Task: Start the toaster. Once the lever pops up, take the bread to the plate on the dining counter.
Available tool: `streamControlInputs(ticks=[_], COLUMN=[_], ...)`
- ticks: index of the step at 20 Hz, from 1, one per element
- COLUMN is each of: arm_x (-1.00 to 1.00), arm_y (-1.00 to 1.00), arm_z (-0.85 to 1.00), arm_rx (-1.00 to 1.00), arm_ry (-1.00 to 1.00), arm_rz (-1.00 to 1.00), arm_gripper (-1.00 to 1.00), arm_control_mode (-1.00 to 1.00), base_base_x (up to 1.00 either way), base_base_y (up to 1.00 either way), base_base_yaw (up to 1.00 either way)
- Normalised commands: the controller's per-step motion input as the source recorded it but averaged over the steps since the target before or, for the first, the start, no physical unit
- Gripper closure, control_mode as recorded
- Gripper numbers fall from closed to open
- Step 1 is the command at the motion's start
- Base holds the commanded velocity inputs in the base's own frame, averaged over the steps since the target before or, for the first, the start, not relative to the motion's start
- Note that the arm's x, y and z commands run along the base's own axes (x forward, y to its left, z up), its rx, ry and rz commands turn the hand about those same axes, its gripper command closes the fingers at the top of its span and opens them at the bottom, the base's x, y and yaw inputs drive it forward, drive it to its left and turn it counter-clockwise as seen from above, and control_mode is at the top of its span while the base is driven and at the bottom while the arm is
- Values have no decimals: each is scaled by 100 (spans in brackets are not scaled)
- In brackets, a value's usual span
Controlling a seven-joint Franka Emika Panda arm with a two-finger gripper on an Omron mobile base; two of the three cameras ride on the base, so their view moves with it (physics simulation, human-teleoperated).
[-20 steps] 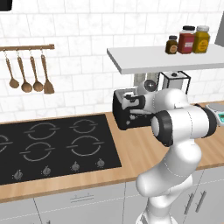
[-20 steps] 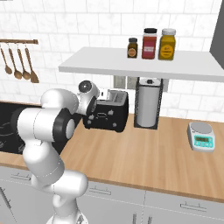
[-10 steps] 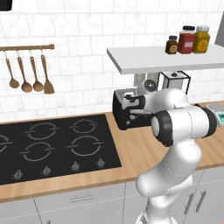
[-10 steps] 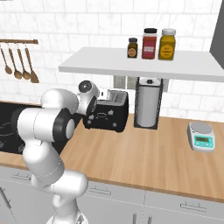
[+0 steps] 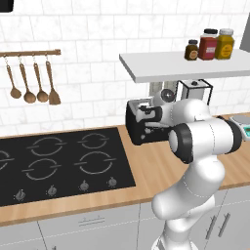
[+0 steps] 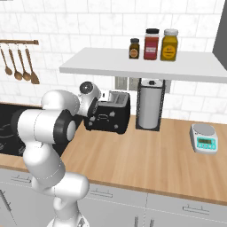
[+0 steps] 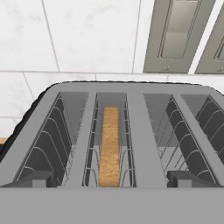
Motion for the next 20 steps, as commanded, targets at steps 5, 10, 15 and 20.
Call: streamControlInputs(ticks=[5,10,15,20], arm_x=[0,0,0,0], arm_y=[0,0,0,0], arm_z=[0,0,0,0], arm_rx=[0,0,0,0], arm_ry=[0,0,0,0], arm_rz=[0,0,0,0], arm_gripper=[-100,-100,-100,-100], arm_control_mode=[-100,-100,-100,-100], base_base_x=[0,0,0,0], base_base_y=[0,0,0,0], base_base_yaw=[0,0,0,0])
